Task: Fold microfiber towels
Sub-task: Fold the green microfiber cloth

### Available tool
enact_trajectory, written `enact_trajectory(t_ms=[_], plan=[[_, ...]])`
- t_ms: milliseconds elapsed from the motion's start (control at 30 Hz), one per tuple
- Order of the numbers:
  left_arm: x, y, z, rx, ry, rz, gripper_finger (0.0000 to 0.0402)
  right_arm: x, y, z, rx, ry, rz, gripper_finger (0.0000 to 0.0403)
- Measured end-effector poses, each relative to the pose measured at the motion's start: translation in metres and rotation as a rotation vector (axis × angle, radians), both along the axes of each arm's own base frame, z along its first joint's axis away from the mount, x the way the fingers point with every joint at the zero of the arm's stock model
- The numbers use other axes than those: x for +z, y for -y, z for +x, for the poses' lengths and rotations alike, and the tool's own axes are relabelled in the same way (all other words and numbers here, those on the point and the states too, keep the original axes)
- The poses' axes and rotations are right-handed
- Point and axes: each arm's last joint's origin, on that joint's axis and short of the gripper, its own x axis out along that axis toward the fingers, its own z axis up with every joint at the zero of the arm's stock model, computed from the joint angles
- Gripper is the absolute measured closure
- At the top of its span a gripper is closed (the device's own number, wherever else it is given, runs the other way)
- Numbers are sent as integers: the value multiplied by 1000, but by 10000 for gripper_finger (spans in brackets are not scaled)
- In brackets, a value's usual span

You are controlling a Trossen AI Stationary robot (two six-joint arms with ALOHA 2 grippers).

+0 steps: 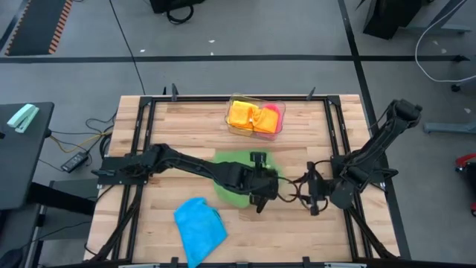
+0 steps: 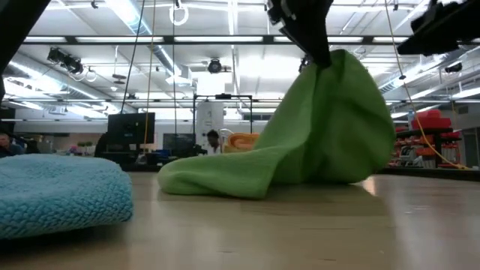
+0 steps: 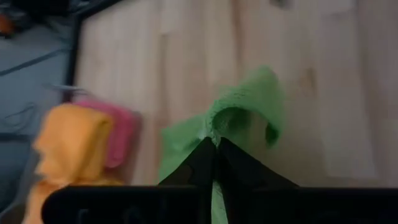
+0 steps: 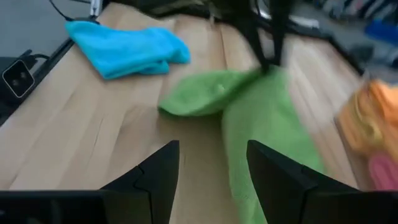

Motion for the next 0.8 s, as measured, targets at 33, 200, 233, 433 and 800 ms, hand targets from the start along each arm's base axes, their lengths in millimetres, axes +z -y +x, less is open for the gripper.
enact_trajectory(t_ms=[33, 200, 233, 433, 800], plan=[[2, 1, -1, 13, 10, 13, 372, -2, -3, 4, 11, 9, -24, 205], [3, 12, -4, 0, 18, 61, 389, -16, -12, 25, 22, 26, -117, 205], [3, 15, -5, -5, 25, 59, 392, -20, -13, 29, 9, 27, -130, 205], [7, 22, -1, -14, 97, 39, 374, -33, -8, 44, -95, 29, -189, 205], [12, 31, -1, -29, 129, 169, 392, -34, -15, 44, 60, -3, -157, 205]])
